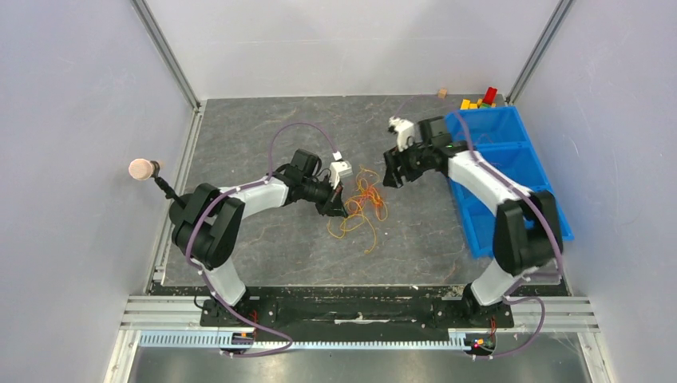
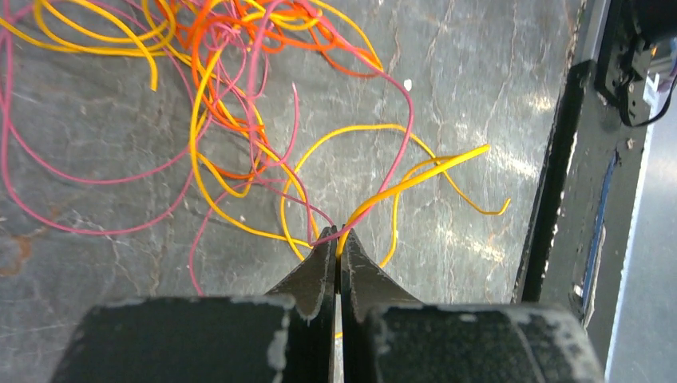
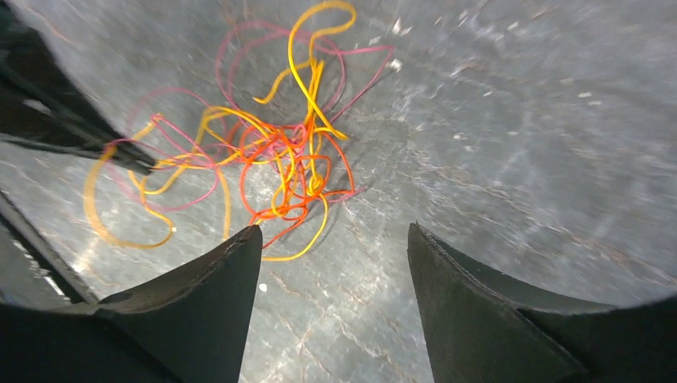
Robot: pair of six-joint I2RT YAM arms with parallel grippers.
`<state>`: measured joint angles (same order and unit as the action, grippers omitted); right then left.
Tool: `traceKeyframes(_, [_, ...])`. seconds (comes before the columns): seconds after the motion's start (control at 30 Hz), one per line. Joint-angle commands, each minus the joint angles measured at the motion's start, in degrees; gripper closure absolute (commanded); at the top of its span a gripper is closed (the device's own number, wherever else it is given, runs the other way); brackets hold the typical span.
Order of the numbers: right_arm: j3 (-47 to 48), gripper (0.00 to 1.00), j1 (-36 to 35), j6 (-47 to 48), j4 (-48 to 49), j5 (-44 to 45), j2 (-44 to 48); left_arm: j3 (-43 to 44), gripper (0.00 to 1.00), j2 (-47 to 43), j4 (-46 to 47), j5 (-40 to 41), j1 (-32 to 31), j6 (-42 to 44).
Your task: Untangle the cables
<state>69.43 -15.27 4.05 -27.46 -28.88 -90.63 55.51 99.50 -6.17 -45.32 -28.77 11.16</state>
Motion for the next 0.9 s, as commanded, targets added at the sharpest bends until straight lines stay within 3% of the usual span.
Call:
traceKeyframes(0.0, [-0.8,0.32,-5.8,4.9,3.7,6.2,-7.0,1.5,0.98,-0.3,-6.3,0.1,-0.2,6.4])
traceKeyframes(0.13, [-2.1,0.38,-7.8,4.6,11.4,11.5,-10.5,2.2,0.98,-1.3,-7.6,1.3,-0.2,6.3])
traceKeyframes(0.4, [-2.7,0.4,-10.7,0.4,19.3,9.7,-15.8,4.2,0.98,-0.9,-9.9,3.3,-0.2,6.6])
traceKeyframes(0.57, [-5.9,0.43,-13.8,2.8,23.8,20.7,-18.4,4.7,0.98,-1.9,-12.1,3.5,-0.1,7.9])
traceKeyframes(0.73, [-9.8,0.44,-17.5,6.6,28.4,25.6,-19.3,2.4,0.97,-6.5,-13.3,5.6,-0.1,7.9])
traceKeyframes(0.8, [-9.7,0.55,-18.4,6.1,29.0,28.5,-19.8,1.0,0.9,-9.4,-15.4,5.9,0.3,9.2])
traceKeyframes(0.83, [-9.1,0.66,-18.5,5.6,28.9,30.7,-20.3,0.1,0.8,-11.6,-17.2,5.3,0.9,10.4])
traceKeyframes(0.87, [-7.9,0.85,-18.4,4.9,28.0,32.4,-20.8,-1.4,0.76,-14.8,-18.6,4.1,2.4,12.2])
